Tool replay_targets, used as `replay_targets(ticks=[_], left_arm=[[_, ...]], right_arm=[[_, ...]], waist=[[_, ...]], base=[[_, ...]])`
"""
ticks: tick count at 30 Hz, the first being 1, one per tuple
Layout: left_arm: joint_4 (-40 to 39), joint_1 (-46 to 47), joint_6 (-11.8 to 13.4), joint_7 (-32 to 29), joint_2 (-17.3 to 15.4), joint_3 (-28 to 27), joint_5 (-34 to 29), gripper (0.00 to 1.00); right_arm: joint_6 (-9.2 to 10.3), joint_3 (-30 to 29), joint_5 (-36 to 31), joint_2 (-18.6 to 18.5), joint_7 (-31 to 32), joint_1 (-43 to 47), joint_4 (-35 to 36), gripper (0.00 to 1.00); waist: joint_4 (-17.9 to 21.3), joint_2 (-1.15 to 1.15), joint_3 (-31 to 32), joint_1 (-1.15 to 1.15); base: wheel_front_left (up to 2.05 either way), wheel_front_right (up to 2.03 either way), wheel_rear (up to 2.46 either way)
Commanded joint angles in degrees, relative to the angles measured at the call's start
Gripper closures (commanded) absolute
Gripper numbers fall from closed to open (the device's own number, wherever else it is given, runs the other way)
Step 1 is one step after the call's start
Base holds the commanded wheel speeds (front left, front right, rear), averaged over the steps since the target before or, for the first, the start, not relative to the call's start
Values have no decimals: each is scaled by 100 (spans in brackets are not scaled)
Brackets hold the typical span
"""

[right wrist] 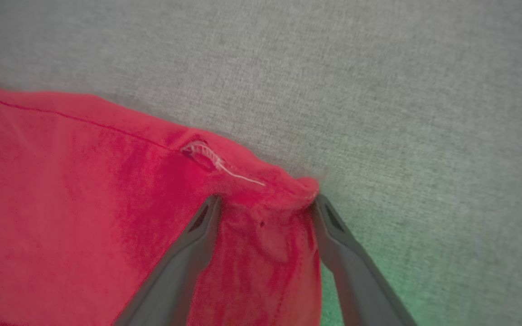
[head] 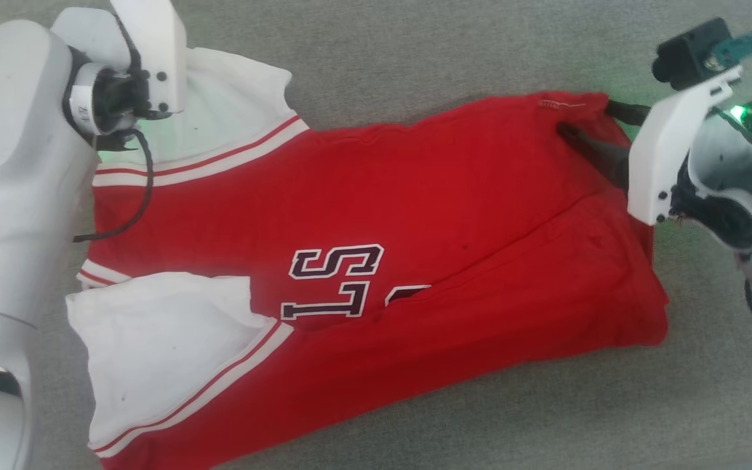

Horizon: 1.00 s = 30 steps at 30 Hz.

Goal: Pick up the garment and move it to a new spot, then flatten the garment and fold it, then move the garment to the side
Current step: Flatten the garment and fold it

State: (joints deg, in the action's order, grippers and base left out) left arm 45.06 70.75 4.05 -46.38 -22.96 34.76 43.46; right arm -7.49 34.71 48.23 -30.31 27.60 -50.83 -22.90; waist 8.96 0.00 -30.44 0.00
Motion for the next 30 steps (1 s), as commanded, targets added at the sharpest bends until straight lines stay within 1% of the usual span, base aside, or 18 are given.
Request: replay_targets(ticks=[1, 3, 4, 5, 7, 11, 14, 16, 18, 21, 26, 28, 30], left_arm=[[167, -198, -59, -19, 70, 100, 5, 100], [236, -146, -94, 82, 141, 107, 5, 100], [270, -121, -110, 128, 172, 114, 5, 100], [299, -97, -135, 191, 203, 110, 11, 100], [365, -60, -181, 272, 242, 111, 18, 100], [423, 18, -307, 399, 257, 146, -11, 100], [367, 80, -396, 317, 299, 181, 26, 100], [329, 88, -410, 273, 307, 196, 36, 100], [177, 6, -450, 152, 299, 276, 33, 100], [-8, -70, -479, 72, 273, 319, 39, 100], [-820, -477, -303, -230, 53, 459, -15, 100], [-1343, -740, -136, -406, -92, 512, -28, 100], [-1991, -1067, 95, -606, -285, 537, -24, 100]], right_arm=[[1, 166, 1, 53, 188, -61, -177, 0], [0, 295, 176, 171, 380, -167, -462, 0], [0, 375, 107, 161, 422, -264, -594, 32], [1, 407, 66, 167, 391, -338, -723, 100], [3, 439, 67, 214, 358, -419, -901, 100], [2, 519, 116, 151, 165, -498, -997, 100], [2, 518, 69, 8, -33, -449, -948, 100], [2, 489, 44, -41, -101, -431, -943, 100], [2, 456, 35, -136, -267, -299, -845, 100], [2, 441, 40, -229, -329, -178, -743, 100], [2, 221, 42, -400, -470, 251, -539, 100], [2, 67, 56, -496, -496, 470, -436, 100], [2, -93, 11, -549, -480, 712, -343, 100]], waist=[[-52, 0, 5, 0], [-104, 0, 21, 0], [-130, 0, 31, 0], [-162, 0, 48, 0], [-225, 0, 107, 0], [-368, 0, 274, 0], [-480, 0, 447, 0], [-511, 0, 507, 0], [-605, 0, 701, 0], [-661, 0, 838, 0], [-802, 0, 1179, 0], [-857, 0, 1296, 0], [-905, 0, 1405, 0]], base=[[0, 0, 0], [0, 0, 0], [0, 0, 0], [0, 0, 0], [0, 0, 0], [0, 0, 0], [0, 0, 0], [0, 0, 0], [0, 0, 0], [0, 0, 0], [0, 0, 0], [0, 0, 0], [0, 0, 0]])
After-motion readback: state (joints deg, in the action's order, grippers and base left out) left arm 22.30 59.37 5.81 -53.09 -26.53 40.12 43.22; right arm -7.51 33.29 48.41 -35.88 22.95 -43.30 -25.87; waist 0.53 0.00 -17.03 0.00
